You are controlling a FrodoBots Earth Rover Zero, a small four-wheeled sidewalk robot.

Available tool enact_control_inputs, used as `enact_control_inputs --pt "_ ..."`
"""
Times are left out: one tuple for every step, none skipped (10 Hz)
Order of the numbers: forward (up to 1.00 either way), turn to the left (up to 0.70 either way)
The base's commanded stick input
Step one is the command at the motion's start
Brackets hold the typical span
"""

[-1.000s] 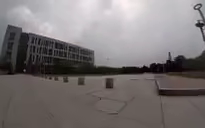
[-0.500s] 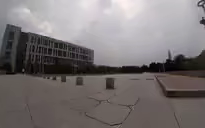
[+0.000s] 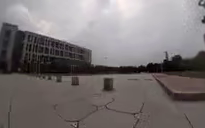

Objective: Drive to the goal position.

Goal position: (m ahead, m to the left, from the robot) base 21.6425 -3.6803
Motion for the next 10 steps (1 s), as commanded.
enact_control_inputs --pt "0.70 -0.28" --pt "0.70 -0.28" --pt "0.70 -0.28" --pt "0.70 -0.28" --pt "0.70 -0.28" --pt "0.70 -0.29" --pt "0.70 -0.28" --pt "0.70 -0.22" --pt "0.70 0.00" --pt "0.70 0.00"
